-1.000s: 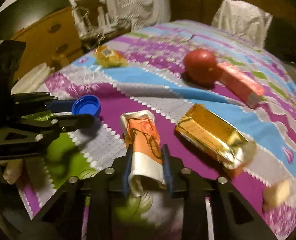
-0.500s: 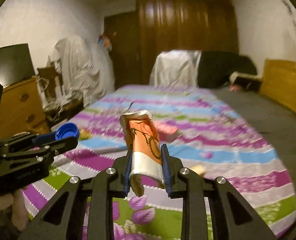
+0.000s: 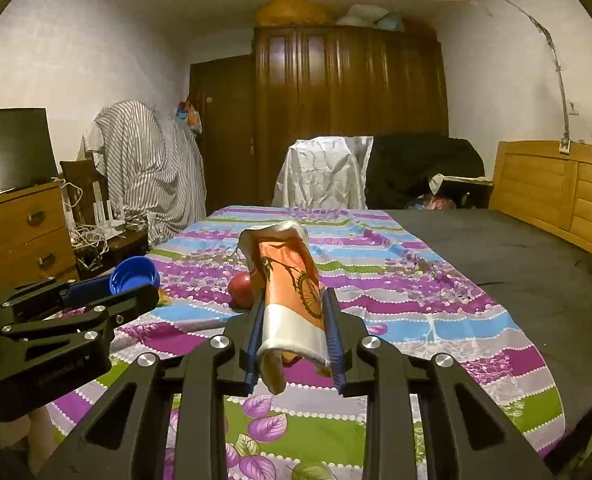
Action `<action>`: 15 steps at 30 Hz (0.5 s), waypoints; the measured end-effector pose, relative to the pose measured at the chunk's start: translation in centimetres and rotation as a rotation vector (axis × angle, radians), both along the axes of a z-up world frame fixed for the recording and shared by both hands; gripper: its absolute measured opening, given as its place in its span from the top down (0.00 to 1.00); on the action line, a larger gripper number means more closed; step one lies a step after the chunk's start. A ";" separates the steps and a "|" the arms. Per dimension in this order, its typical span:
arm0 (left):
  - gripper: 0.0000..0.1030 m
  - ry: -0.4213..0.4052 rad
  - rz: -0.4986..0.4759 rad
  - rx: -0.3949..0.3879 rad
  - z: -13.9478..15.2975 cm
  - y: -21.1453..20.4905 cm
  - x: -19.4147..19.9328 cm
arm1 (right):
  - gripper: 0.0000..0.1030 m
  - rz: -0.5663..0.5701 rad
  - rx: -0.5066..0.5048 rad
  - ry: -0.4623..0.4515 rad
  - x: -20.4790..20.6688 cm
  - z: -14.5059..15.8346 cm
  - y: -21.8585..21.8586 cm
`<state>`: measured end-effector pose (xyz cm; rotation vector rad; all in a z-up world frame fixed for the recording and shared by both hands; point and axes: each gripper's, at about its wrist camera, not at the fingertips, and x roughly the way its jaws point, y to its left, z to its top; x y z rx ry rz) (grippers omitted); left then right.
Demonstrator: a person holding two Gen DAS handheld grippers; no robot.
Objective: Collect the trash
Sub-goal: 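Carry the blue cap in the left tool and wrapper in the right to the white bucket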
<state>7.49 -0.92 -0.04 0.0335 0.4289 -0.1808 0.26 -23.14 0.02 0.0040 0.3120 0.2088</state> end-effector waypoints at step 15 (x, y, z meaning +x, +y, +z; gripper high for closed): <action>0.63 0.020 0.098 0.011 0.1 3.1 0.7 | 0.72 0.068 -0.004 0.038 1.3 0.1 2.0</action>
